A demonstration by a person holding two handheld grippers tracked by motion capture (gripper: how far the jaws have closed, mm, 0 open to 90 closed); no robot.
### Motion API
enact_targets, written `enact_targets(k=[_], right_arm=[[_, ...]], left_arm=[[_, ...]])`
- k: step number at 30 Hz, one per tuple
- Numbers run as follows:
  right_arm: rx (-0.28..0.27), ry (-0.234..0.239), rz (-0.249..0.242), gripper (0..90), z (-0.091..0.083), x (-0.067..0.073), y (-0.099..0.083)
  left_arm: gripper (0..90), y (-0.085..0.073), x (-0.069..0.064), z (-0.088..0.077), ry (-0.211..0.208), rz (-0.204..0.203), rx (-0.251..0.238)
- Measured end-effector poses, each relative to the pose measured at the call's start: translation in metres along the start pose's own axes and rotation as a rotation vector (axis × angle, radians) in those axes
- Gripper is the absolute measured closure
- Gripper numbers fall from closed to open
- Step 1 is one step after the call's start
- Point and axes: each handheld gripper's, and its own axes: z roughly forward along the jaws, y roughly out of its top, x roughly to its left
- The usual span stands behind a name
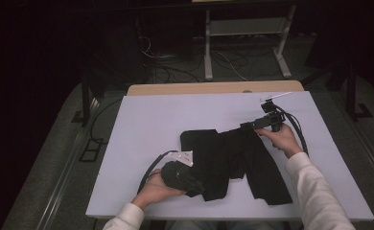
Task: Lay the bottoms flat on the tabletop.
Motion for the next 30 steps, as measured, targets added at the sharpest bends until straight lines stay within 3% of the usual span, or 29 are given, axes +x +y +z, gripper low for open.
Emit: enact_targets(k=[5,9,11,15,20,21,25,28,30], right_arm=[[0.023,0.004,0.011,15.5,0.004,-0.004,-0.008],[0.062,0.017,0.01,32.3,0.009,-0.004,-0.011],[0.071,0.016,0.007,49.3,0.01,-0.005,-0.011],[0.064,0.056,0.009,83.5,0.011,-0.005,-0.009],[-0.016,0.095,0.048,87.3,-0.001,-0.007,0.001],[-0.056,0.097,0.054,87.4,-0.01,-0.006,0.008],[-0.094,0.087,0.043,87.6,-0.024,-0.003,0.02],[-0.15,0.089,0.042,87.6,-0.043,0.002,0.035],[-0.158,0.089,0.038,87.6,-0.047,0.004,0.038]], left_arm=[[87.7,0.0,0.001,0.0,-0.001,-0.002,-0.003],[87.7,0.0,0.002,0.001,0.0,-0.004,-0.001],[87.7,0.0,0.003,0.001,0.003,-0.002,0.0],[87.7,0.0,0.004,0.0,0.013,-0.007,-0.008],[87.7,0.001,0.007,-0.005,0.03,-0.016,-0.037],[87.7,0.002,0.007,-0.007,0.035,-0.013,-0.04],[87.7,0.008,0.01,-0.015,0.069,-0.007,-0.079],[87.7,0.014,0.013,-0.02,0.079,-0.01,-0.112],[87.7,0.018,0.015,-0.023,0.083,-0.007,-0.119]])
